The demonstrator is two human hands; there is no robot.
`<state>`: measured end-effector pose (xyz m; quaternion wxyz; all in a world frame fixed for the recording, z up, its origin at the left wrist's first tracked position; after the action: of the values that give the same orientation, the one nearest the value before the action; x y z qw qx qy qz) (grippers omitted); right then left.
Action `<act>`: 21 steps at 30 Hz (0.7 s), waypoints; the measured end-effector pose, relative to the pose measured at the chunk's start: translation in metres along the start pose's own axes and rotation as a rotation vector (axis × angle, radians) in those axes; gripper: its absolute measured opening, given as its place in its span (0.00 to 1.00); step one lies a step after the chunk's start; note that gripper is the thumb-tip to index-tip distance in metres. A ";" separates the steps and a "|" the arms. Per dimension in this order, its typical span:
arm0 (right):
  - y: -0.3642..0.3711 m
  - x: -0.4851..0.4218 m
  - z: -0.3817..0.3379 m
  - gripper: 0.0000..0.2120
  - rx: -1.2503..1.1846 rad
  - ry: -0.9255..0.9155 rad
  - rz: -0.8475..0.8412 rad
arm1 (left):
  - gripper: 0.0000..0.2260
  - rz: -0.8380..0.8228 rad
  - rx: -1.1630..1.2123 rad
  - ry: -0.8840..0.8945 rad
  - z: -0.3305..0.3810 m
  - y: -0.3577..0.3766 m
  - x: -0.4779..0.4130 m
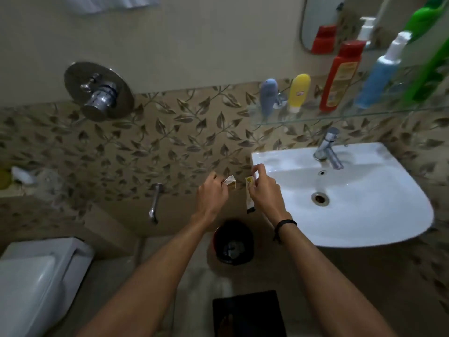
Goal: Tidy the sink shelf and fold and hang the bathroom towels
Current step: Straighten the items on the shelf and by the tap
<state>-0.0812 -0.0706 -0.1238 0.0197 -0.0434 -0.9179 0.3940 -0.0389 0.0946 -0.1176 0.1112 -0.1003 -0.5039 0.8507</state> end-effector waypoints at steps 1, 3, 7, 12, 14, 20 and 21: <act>0.014 -0.003 -0.001 0.08 -0.006 0.013 -0.015 | 0.10 -0.027 -0.002 -0.021 -0.014 0.007 -0.001; 0.037 -0.009 0.003 0.08 -0.006 0.044 -0.037 | 0.10 -0.089 -0.001 -0.063 -0.039 0.024 -0.004; 0.083 -0.020 0.023 0.08 0.021 0.117 -0.090 | 0.09 -0.210 0.043 -0.182 -0.083 0.065 -0.007; 0.138 -0.042 0.068 0.08 0.037 0.242 -0.170 | 0.11 -0.331 0.230 -0.414 -0.133 0.124 -0.011; 0.161 -0.051 0.096 0.07 -0.007 0.316 -0.196 | 0.13 -0.342 0.304 -0.533 -0.155 0.152 -0.013; 0.255 -0.071 0.203 0.07 -0.380 0.555 -0.243 | 0.09 -0.422 0.460 -0.777 -0.230 0.267 -0.018; 0.277 -0.074 0.225 0.11 -0.485 0.600 -0.253 | 0.09 -0.435 0.462 -0.804 -0.242 0.287 -0.020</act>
<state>-0.0055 -0.0498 -0.4796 0.3241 -0.0466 -0.9358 0.1305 0.0235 0.1567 -0.4827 0.1021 0.3692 -0.3147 0.8685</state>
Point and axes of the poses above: each hand's wrist, its own x-axis away from the middle knuckle, its own y-axis out of the palm, z = x × y, the point moved 9 cm from there along -x, towards the middle knuckle, and after that the axes turned 13 degrees about -z, right-handed, at the moved point
